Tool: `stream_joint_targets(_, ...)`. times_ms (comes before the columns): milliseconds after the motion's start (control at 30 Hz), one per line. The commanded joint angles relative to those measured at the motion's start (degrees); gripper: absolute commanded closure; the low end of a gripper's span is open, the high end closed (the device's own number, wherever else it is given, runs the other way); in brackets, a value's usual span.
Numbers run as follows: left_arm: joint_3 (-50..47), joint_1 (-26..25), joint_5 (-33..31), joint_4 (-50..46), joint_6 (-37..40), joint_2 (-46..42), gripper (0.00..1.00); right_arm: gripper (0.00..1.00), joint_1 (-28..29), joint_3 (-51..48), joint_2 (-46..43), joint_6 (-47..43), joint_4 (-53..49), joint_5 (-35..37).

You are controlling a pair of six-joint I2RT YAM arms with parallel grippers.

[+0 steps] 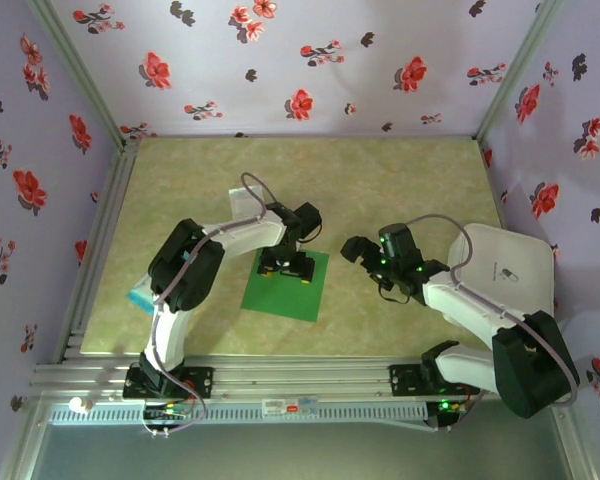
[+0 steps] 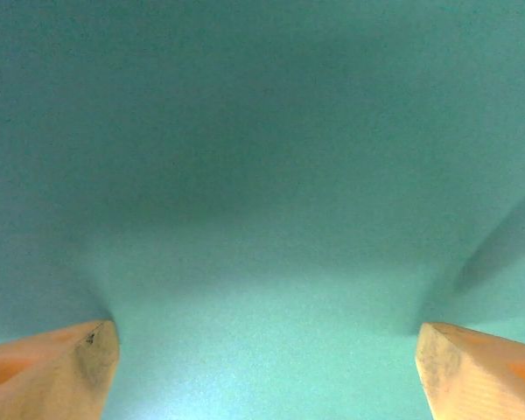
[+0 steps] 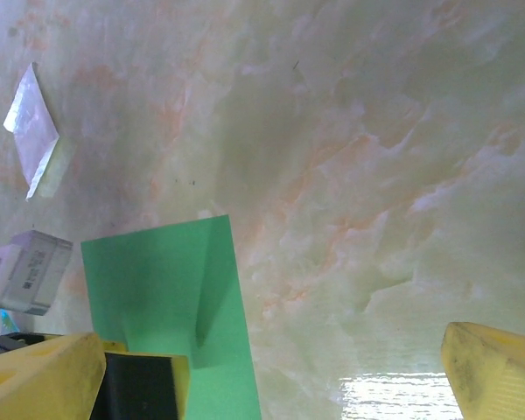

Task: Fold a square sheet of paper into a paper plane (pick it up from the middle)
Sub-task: First fold the square sheet of paper in half at the center of the table.

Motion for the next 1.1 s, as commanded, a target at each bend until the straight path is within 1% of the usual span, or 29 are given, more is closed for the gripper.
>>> stream_joint_targets(0,-1.54,-0.91,-1.05,-0.66,-0.79,1.41,0.12,0.01,-0.37,-0.22,0.85,0.86,1.05,-1.24)
stream_joint_targets(33,-1.82,-1.03,-1.08,0.98,-0.79,1.51,0.12,0.01,-0.37,-0.11,0.97,0.86,1.03,-1.18)
stream_joint_targets(500,-4.31,-1.08,-1.56,2.75,-2.69,2.96,0.12,0.01,-0.37,0.75,2.11,0.77,1.16,-1.9)
stream_joint_targets(1067,-5.54,-1.08,-1.89,4.43,-3.5,1.16,0.13,0.01,-0.29,1.56,3.27,0.35,1.09,-2.91)
